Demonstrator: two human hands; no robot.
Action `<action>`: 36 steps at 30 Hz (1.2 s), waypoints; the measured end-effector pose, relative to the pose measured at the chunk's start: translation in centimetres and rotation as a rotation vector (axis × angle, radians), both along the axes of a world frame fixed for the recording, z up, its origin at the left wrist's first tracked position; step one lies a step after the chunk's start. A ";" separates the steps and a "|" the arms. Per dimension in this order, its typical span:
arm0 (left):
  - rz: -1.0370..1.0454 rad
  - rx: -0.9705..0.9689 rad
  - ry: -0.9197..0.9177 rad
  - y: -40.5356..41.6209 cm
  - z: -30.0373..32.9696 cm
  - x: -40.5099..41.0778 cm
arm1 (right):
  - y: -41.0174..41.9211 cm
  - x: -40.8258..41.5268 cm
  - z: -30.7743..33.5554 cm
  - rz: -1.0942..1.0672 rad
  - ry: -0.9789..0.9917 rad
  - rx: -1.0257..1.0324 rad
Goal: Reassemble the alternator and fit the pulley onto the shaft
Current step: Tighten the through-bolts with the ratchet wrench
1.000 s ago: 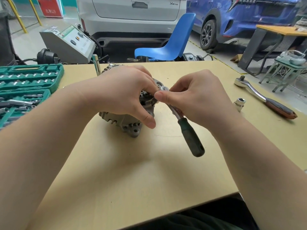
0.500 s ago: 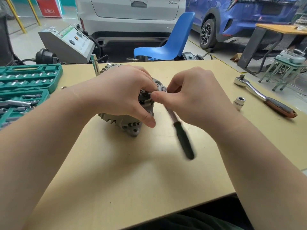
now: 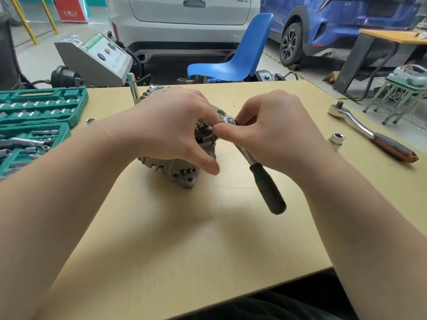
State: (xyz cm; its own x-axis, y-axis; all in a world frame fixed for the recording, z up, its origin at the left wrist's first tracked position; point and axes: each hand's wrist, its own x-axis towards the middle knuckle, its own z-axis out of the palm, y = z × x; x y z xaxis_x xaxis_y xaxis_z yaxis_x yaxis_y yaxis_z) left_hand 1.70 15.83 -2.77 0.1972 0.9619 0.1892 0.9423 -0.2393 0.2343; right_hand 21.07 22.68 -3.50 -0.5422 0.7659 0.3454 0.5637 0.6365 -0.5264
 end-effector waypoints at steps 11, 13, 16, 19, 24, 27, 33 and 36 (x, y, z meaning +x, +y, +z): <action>0.063 -0.016 0.119 0.3 0.0 0.1 | 1.5 1.3 0.5 0.200 -0.032 0.018; 0.070 -0.014 0.109 0.1 0.1 0.2 | 1.4 0.9 0.4 0.129 -0.022 0.006; 0.054 0.020 0.044 -0.2 0.0 0.3 | 0.8 0.3 0.0 0.071 0.028 -0.014; 0.060 0.005 0.038 -0.2 0.0 0.2 | 0.8 0.4 0.3 0.080 -0.018 0.024; 0.093 -0.010 0.086 0.2 0.0 0.1 | 1.7 1.0 1.1 0.229 -0.096 0.040; 0.086 -0.017 0.115 0.2 0.1 0.1 | 1.8 1.0 1.1 0.219 -0.047 -0.008; 0.061 0.002 0.039 0.0 0.0 0.1 | 1.3 0.3 0.2 0.101 -0.021 0.028; 0.082 -0.017 0.057 0.1 0.0 0.0 | 1.6 0.8 0.8 0.173 -0.061 0.003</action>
State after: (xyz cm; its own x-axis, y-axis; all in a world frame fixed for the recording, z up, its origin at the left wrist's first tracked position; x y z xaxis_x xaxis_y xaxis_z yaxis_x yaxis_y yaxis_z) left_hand 1.67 15.93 -2.81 0.1277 0.9783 0.1633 0.9704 -0.1572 0.1831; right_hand 21.89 24.32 -2.69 -0.6858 0.6584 0.3103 0.4766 0.7284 -0.4921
